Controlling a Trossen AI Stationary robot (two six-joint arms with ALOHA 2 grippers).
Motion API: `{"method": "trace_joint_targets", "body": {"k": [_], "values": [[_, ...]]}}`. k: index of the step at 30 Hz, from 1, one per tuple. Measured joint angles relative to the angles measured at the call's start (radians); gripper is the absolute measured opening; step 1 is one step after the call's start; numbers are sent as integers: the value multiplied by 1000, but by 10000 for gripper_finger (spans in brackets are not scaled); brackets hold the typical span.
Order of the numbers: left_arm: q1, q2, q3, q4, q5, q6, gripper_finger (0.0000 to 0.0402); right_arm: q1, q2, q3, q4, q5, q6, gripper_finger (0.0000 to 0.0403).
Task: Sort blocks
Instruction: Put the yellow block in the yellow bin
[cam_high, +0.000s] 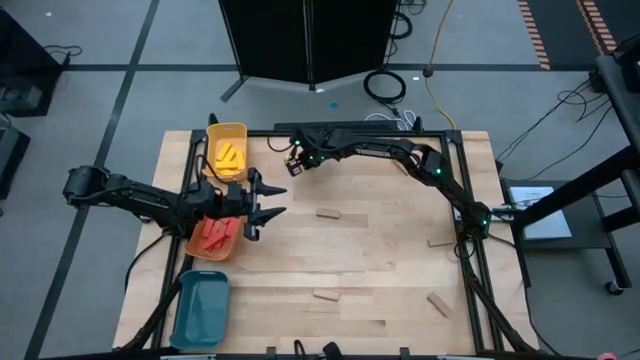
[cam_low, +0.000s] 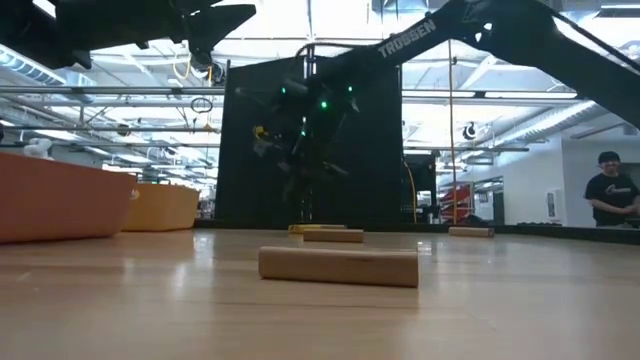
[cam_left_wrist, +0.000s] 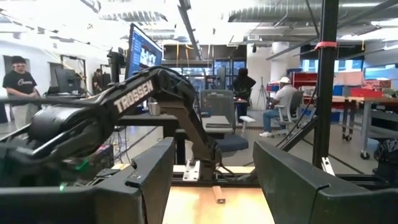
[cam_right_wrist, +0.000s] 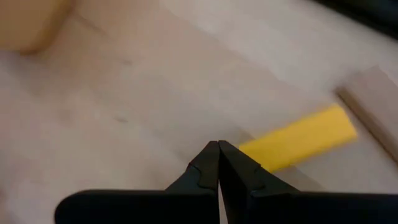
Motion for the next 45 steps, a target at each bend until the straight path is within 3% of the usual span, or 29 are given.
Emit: {"method": "trace_joint_targets", "body": {"k": [8,12,14,16,21,26,29,31,38,42,45], "values": [[0,0,0,-3,0,0,217,-26,13,-3,-14,-82,41,0],[0,0,0,-15,0,0,217,-31,4,-4,-18,-196,-55,0],[0,0,0,-45,-14,-3,217,-30,-30,-4,-30,-189,-105,0],[0,-1,0,-100,-74,-22,217,-20,-93,-4,-88,-100,-154,0],[24,-1,27,-298,-204,-90,217,-5,-298,-54,-347,286,-177,0],[71,38,139,-592,-254,-249,217,-4,-585,-285,-428,411,-134,0],[103,155,227,-731,-371,-351,217,40,-795,-499,-370,449,-92,0],[141,265,300,-774,-392,-381,217,78,-926,-656,-294,463,-61,0],[365,643,701,-1045,-215,-341,217,185,-1292,-1137,78,409,25,0],[440,796,818,-1133,-114,-356,217,224,-1411,-1304,217,358,39,0],[467,873,865,-1150,-107,-369,217,244,-1458,-1374,235,355,58,0]]}}
